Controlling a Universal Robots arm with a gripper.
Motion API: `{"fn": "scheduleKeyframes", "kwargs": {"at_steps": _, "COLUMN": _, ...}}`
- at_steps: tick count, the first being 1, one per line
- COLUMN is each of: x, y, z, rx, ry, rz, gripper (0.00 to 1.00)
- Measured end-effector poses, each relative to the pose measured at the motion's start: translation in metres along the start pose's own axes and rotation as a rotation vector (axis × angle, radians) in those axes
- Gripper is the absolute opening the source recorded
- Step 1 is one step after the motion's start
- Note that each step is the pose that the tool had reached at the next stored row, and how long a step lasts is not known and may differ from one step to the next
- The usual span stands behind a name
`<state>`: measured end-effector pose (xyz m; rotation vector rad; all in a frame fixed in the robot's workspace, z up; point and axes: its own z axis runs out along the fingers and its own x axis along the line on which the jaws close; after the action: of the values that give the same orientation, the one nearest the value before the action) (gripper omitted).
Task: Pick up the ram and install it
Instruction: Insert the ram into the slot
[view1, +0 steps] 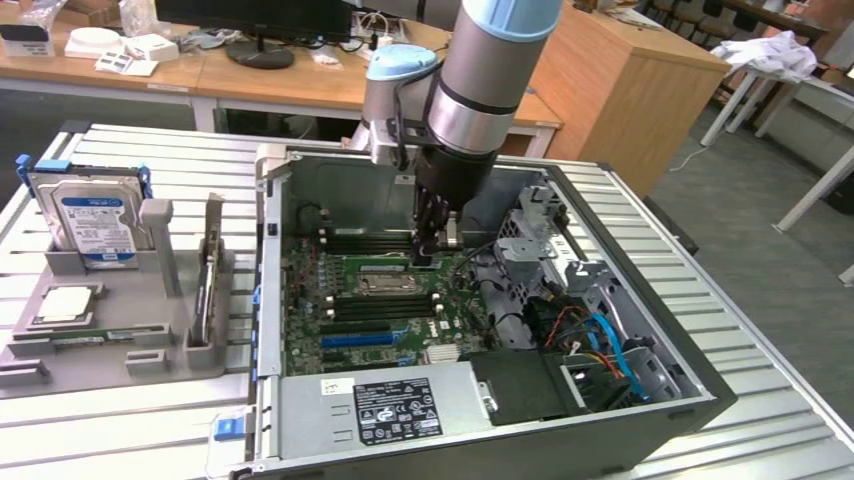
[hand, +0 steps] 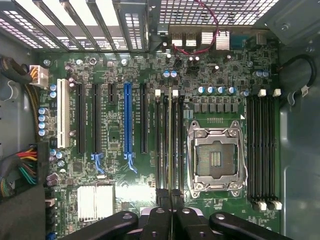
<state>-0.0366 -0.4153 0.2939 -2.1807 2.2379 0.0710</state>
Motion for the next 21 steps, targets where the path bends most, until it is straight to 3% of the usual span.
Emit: {"fn": "scheduleKeyframes", "kwargs": {"at_steps": 21, "x": 0.001, "y": -0.0002, "z": 0.0174, "rx": 0.0010, "ry": 0.0001, "rz": -0.005, "gripper": 0.12}}
